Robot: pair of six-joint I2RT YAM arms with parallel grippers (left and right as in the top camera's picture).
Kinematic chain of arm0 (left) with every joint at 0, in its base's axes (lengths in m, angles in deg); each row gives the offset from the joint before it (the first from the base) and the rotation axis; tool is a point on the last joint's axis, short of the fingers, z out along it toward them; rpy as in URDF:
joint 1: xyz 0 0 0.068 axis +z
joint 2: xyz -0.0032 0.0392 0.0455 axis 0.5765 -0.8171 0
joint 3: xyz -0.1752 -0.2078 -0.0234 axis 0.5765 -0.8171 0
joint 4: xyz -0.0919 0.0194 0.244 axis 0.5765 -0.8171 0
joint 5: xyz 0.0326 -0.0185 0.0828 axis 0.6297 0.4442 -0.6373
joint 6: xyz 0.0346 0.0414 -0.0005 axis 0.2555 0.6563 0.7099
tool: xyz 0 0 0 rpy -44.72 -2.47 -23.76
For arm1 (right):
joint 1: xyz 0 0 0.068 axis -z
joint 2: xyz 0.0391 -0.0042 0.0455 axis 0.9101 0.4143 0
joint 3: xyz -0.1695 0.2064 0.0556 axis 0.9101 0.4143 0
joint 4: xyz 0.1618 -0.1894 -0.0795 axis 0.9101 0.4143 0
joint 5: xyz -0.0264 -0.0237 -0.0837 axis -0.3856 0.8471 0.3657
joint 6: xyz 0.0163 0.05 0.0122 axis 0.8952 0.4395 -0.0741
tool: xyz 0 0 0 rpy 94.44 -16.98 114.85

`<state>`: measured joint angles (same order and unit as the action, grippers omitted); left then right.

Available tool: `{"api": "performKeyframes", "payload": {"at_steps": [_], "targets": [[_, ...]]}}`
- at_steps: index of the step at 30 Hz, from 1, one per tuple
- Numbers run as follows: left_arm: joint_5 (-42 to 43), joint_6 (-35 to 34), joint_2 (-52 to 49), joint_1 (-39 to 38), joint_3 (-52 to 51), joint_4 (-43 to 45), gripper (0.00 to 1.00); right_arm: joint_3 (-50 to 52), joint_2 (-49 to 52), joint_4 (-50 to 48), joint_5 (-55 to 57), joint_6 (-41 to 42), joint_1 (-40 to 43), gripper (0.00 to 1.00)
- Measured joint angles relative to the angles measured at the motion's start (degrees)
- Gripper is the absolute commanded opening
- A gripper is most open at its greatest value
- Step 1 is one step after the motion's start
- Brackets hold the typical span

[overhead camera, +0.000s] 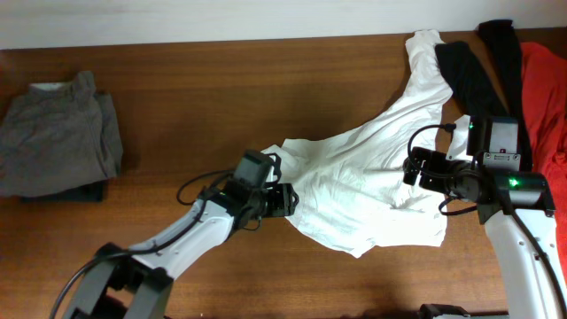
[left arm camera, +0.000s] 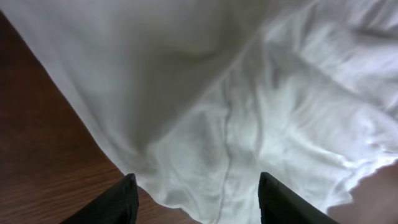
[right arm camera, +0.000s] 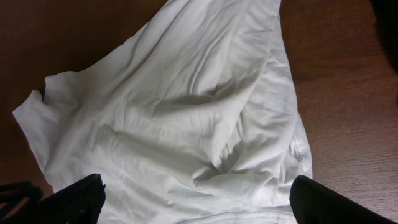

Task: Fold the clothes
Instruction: 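Grasp the left side of the white T-shirt with the left gripper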

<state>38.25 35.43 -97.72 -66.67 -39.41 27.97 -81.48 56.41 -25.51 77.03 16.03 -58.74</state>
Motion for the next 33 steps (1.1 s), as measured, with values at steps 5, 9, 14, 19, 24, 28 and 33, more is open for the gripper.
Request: {"api": "performKeyframes", "payload": {"at_steps": [5, 9, 14, 19, 24, 28, 33], "targets": [[-0.42, -3.65, -4.81, -0.94, 0.35, 1.64, 0.62, 0.00, 0.00, 0.28, 0.00, 0.00, 0.00, 0.99], [-0.37, -4.87, -6.71, -0.94, 0.63, 5.33, 0.01, 0.00, 0.00, 0.39, -0.02, 0.02, 0.00, 0.99], [-0.63, -5.40, -7.82, -0.94, 0.50, 12.39, 0.00, 0.00, -0.02, 0.44, 0.00, -0.02, 0.00, 0.99], [-1.33, -4.04, -6.78, 0.70, 0.50, 10.73, 0.00, 0.02, 0.00, 0.48, 0.00, 0.00, 0.00, 0.99], [-6.12, 2.01, 2.80, 9.64, 0.83, 5.57, 0.00, 0.00, -0.02, 0.46, 0.00, 0.02, 0.00, 0.99], [-11.45, 6.23, 9.77, 20.70, 3.93, 6.86, 0.03, 0.00, -0.02, 0.50, 0.00, 0.00, 0.00, 0.99], [-14.12, 8.13, 10.51, 31.74, 5.88, 8.76, 0.99, 0.00, 0.00, 1.14, 0.00, -0.02, 0.00, 0.99]]}}
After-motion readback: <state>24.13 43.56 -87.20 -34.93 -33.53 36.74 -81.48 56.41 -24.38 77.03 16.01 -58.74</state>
